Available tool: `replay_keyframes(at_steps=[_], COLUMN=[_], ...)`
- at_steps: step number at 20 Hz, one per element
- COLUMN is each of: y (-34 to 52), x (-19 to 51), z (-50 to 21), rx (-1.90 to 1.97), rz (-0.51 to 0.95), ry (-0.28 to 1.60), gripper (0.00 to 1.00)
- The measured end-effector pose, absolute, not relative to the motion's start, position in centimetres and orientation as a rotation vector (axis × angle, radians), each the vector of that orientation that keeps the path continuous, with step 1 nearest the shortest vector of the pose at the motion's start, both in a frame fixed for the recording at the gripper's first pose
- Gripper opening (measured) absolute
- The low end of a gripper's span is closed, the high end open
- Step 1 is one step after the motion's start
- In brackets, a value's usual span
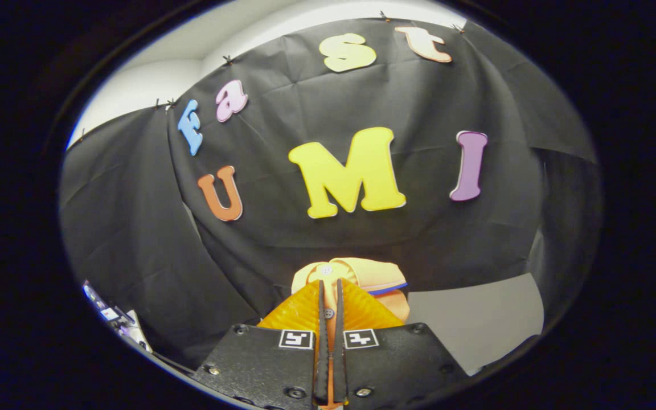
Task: Put the clothes into the washing machine and then close the washing machine lid.
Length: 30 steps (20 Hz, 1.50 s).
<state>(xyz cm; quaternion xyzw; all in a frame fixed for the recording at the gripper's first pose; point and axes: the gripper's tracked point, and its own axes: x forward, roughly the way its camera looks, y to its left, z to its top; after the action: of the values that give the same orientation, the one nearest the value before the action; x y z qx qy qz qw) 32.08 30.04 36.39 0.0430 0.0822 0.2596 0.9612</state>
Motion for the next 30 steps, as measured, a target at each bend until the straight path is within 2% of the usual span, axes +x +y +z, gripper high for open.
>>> replay_keyframes(at_steps=[6,17,22,30], y=[36.7,43.6,45.6,45.2], x=[33.7,40.5,43.6,47.3], z=[31.8,22.2,15.0,3.4], rx=[0.083,0.032,0.010,-0.077], rz=[0.590,0.642,0.629,0.529], ry=[0.244,0.390,0.522,0.731], gripper=[0.06,0.07,0.07,0.07])
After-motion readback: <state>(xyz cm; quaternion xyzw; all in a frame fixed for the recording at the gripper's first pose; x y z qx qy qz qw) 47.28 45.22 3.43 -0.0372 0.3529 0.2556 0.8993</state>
